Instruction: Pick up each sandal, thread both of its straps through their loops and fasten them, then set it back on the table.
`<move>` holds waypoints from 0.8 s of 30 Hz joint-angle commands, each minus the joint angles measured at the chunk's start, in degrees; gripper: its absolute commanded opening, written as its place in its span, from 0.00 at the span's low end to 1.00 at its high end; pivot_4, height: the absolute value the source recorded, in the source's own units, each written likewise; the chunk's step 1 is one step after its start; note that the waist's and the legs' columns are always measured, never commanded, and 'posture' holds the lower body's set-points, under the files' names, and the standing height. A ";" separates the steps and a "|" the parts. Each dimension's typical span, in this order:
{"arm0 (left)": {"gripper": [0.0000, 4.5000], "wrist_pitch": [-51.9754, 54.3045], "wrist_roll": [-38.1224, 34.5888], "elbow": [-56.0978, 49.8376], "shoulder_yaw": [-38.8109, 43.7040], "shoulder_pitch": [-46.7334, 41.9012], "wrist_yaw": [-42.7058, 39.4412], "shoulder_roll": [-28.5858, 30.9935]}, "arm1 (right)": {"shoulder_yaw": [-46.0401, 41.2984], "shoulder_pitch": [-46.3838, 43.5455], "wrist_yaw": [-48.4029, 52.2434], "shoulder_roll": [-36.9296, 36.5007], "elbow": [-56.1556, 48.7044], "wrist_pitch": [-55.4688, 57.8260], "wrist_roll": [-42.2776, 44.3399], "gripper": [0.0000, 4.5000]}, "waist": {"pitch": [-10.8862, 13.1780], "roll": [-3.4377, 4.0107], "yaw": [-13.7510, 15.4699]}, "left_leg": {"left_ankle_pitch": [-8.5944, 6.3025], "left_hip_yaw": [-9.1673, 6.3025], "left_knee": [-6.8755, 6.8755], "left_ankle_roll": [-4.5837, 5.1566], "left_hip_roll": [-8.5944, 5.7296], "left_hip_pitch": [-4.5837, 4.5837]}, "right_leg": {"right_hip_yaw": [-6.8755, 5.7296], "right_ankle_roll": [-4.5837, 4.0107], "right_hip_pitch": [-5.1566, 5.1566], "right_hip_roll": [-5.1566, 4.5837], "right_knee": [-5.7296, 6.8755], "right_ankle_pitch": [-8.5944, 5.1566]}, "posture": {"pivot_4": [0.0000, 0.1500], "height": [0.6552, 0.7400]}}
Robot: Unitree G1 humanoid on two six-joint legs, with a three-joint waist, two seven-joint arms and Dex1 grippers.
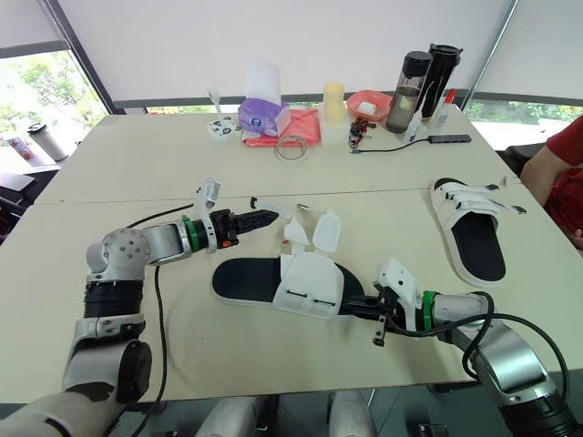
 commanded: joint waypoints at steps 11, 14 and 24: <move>1.00 -6.31 5.65 24.25 0.65 -13.74 1.43 -6.51 | 1.60 -1.82 -2.50 2.89 1.84 0.25 -2.88 0.01 | -0.03 -0.11 -0.19 | -0.01 0.05 -0.11 -0.06 0.02 0.11 | 0.03 -0.01 0.03 0.00 -0.05 0.00 | 1.00 1.00; 1.00 -11.40 8.24 30.90 0.54 -15.84 0.55 -7.30 | 1.61 -1.78 -2.83 3.30 1.78 0.16 -3.19 0.01 | -0.03 -0.11 -0.18 | -0.04 0.06 -0.09 -0.10 0.01 0.11 | 0.03 -0.01 0.06 0.00 -0.07 0.01 | 1.00 1.00; 0.27 -23.56 10.33 44.44 4.43 -21.93 -1.97 -9.68 | 1.25 -1.70 -4.26 4.33 1.67 -0.07 -3.59 0.00 | -0.01 -0.14 -0.17 | -0.10 0.06 -0.11 -0.20 0.01 0.11 | 0.02 0.00 0.06 -0.01 -0.11 0.01 | 1.00 1.00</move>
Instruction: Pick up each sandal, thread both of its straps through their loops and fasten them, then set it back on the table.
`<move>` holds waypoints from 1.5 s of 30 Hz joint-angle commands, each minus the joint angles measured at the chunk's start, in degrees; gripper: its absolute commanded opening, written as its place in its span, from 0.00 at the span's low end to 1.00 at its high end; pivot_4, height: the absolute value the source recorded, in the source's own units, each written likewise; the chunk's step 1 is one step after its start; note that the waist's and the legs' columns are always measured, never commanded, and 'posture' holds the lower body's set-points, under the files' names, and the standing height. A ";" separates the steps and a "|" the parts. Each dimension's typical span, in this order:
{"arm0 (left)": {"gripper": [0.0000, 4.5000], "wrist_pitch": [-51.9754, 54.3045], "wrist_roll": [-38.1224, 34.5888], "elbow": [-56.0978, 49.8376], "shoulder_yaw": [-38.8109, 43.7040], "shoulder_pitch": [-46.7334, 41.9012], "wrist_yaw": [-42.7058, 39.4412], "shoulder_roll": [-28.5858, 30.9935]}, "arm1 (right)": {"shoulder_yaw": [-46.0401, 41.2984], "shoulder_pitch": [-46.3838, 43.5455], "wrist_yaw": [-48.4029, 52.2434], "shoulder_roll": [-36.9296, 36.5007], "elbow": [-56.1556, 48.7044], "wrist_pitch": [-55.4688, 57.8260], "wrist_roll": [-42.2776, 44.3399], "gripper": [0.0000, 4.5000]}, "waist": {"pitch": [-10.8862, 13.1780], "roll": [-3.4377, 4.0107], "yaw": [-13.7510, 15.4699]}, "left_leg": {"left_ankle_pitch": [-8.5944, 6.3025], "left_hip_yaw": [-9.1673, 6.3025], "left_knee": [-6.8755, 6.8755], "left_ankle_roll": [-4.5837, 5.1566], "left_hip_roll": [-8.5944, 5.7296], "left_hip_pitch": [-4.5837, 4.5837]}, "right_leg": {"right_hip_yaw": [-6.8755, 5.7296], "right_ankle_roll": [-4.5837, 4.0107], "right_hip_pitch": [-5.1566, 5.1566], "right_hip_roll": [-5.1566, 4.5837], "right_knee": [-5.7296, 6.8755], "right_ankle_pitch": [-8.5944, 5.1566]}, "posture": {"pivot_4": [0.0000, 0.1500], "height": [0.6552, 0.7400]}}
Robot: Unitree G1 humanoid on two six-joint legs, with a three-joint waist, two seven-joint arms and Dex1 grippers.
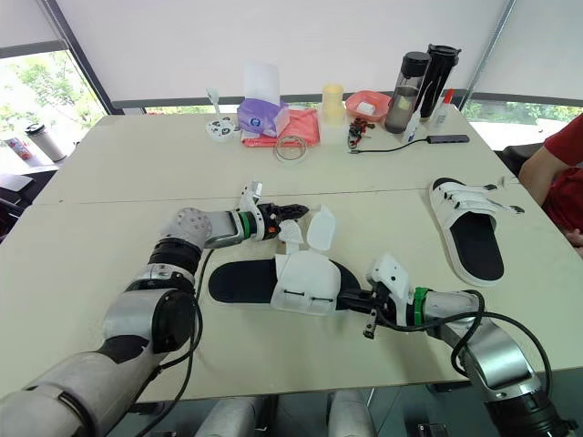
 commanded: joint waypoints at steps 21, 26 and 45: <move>0.01 -90.36 38.50 -34.25 -38.03 20.17 -37.11 18.60 | 1.56 -0.68 -1.35 0.98 4.05 -1.83 -2.67 0.00 | -0.08 0.11 0.38 | 0.01 0.27 -0.78 -0.04 0.13 0.44 | 0.14 -0.48 0.34 -0.03 -0.92 0.08 | 1.00 1.00; 0.01 -140.70 67.16 -20.03 -32.39 16.67 -23.43 20.49 | 1.71 -0.88 -0.98 0.99 5.26 -2.63 -2.72 0.00 | -0.13 0.10 0.55 | 0.00 0.24 -0.83 -0.04 0.36 0.51 | 0.06 -0.72 0.66 0.05 -1.53 0.19 | 1.00 1.00; 0.01 -106.86 129.79 -20.83 -56.25 5.69 66.62 28.69 | 2.36 -1.77 -1.27 1.48 7.39 -3.39 -3.09 0.00 | -0.20 -0.06 0.41 | 0.08 0.21 -0.63 0.16 0.23 0.60 | -0.10 0.22 0.62 0.09 -0.79 0.11 | 1.00 1.00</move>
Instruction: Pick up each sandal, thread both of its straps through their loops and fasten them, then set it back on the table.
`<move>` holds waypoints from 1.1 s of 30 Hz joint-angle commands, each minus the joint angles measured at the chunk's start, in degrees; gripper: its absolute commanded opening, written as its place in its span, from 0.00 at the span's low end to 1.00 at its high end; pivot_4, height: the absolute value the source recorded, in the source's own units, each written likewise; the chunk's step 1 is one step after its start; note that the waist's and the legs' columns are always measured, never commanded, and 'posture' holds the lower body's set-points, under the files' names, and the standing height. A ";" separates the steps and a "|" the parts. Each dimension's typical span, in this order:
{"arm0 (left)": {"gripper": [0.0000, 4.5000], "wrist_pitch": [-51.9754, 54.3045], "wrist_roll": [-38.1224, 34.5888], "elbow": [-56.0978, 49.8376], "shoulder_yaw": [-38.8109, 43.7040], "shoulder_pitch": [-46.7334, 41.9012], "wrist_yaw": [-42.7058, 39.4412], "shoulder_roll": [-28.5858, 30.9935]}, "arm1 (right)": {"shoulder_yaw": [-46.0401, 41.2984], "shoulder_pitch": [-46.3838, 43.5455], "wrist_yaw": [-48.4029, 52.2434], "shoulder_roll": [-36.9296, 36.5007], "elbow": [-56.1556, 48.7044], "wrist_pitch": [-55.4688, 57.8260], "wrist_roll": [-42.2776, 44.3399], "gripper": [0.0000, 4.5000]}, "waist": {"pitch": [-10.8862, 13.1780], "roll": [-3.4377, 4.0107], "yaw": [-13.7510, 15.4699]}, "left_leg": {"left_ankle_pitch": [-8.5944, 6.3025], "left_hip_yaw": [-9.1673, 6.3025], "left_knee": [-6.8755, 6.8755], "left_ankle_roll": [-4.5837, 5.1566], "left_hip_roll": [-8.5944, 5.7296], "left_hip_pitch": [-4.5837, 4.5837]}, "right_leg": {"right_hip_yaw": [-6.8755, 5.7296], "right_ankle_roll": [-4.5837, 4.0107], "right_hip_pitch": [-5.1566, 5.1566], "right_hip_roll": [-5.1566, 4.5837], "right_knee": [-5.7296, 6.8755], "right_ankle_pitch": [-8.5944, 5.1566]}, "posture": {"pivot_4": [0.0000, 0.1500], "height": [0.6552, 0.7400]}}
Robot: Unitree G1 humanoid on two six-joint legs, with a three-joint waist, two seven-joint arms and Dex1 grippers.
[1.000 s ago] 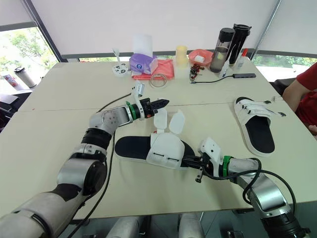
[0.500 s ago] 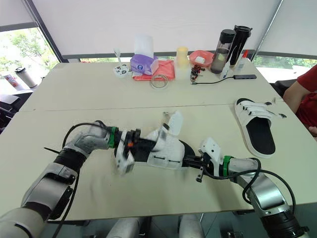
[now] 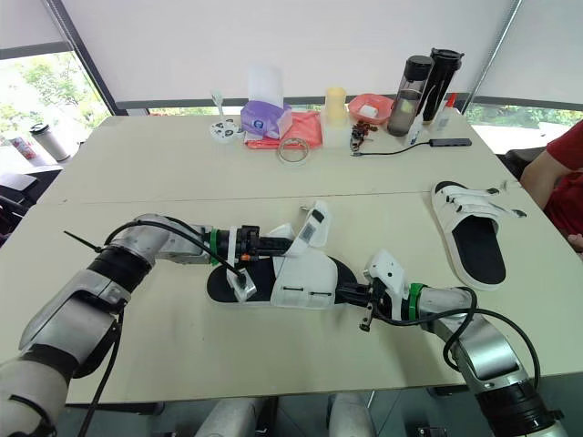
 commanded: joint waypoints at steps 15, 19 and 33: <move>0.01 26.08 2.07 -3.37 -12.92 -3.62 30.70 4.19 | 0.39 0.33 -0.80 -0.59 2.99 1.29 -1.93 0.00 | 0.01 -0.06 -0.06 | 0.01 -0.01 -0.09 0.01 0.00 -0.02 | -0.01 -0.07 -0.13 0.00 0.08 0.04 | 1.00 1.00; 0.01 24.54 0.75 -8.26 -13.40 -2.62 32.66 5.98 | 0.50 0.25 -0.81 -0.47 3.13 1.36 -1.94 0.00 | 0.02 -0.06 -0.04 | 0.00 0.00 -0.09 -0.01 0.00 -0.04 | -0.01 -0.10 -0.16 -0.01 0.08 0.06 | 1.00 1.00; 0.75 11.81 -2.85 -13.61 -17.97 0.36 25.07 9.86 | 0.52 -0.47 -0.99 -0.04 4.18 1.07 -1.96 0.00 | -0.05 -0.13 0.01 | 0.00 0.02 -0.05 -0.03 -0.01 -0.02 | -0.01 -0.16 -0.09 -0.03 0.07 0.07 | 1.00 1.00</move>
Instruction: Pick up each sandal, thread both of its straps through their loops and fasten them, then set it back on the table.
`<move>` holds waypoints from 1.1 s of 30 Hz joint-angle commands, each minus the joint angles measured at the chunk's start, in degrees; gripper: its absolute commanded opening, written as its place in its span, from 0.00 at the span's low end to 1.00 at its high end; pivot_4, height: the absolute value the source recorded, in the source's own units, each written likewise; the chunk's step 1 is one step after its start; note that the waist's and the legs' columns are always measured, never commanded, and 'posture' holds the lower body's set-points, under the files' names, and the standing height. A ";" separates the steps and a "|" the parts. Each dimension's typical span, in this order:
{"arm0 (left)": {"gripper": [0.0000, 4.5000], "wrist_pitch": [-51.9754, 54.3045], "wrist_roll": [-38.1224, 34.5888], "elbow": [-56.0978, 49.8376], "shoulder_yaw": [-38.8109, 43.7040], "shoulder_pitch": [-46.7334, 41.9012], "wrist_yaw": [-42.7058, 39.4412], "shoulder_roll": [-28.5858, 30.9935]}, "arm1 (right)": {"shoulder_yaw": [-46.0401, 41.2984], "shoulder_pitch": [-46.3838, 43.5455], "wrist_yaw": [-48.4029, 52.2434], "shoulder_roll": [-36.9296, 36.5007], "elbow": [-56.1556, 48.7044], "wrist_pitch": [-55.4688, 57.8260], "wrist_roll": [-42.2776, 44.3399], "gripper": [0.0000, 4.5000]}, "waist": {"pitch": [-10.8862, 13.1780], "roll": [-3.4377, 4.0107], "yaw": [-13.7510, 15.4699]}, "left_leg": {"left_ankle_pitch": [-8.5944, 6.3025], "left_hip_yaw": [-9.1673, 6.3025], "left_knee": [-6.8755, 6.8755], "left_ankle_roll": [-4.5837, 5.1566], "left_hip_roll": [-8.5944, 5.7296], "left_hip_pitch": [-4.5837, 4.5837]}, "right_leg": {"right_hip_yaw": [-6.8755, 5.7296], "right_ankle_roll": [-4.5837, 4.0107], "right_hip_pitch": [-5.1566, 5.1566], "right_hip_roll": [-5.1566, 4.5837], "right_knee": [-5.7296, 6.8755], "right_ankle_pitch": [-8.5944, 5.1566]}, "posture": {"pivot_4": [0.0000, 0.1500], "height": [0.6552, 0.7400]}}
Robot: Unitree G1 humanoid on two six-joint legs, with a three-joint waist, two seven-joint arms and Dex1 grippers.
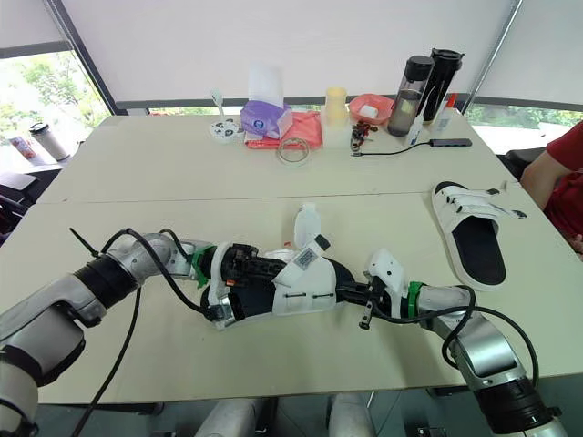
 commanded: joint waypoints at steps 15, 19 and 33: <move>0.99 3.23 -3.61 -4.42 3.98 1.43 0.65 4.00 | 0.41 -0.69 -1.43 0.50 4.43 0.31 -2.39 0.00 | -0.04 -0.04 -0.06 | 0.02 0.00 0.01 0.03 0.00 0.02 | 0.00 0.00 0.01 0.00 0.02 0.00 | 1.00 1.00; 0.99 3.37 -10.75 -1.75 9.03 2.42 -3.11 4.28 | 0.42 -0.29 -1.49 0.45 4.54 -0.15 -2.52 0.00 | -0.05 -0.04 -0.07 | 0.02 0.00 0.01 0.03 0.01 0.04 | 0.00 -0.01 0.01 0.01 0.02 0.01 | 1.00 1.00; 0.99 -3.43 -45.74 -21.87 24.98 23.40 -41.80 9.46 | 1.63 -1.11 -1.14 1.43 6.92 -1.52 -3.03 0.00 | -0.11 0.02 -0.16 | 0.01 0.02 -0.08 0.01 0.04 0.14 | 0.05 -0.14 -0.09 -0.03 -0.01 0.06 | 1.00 1.00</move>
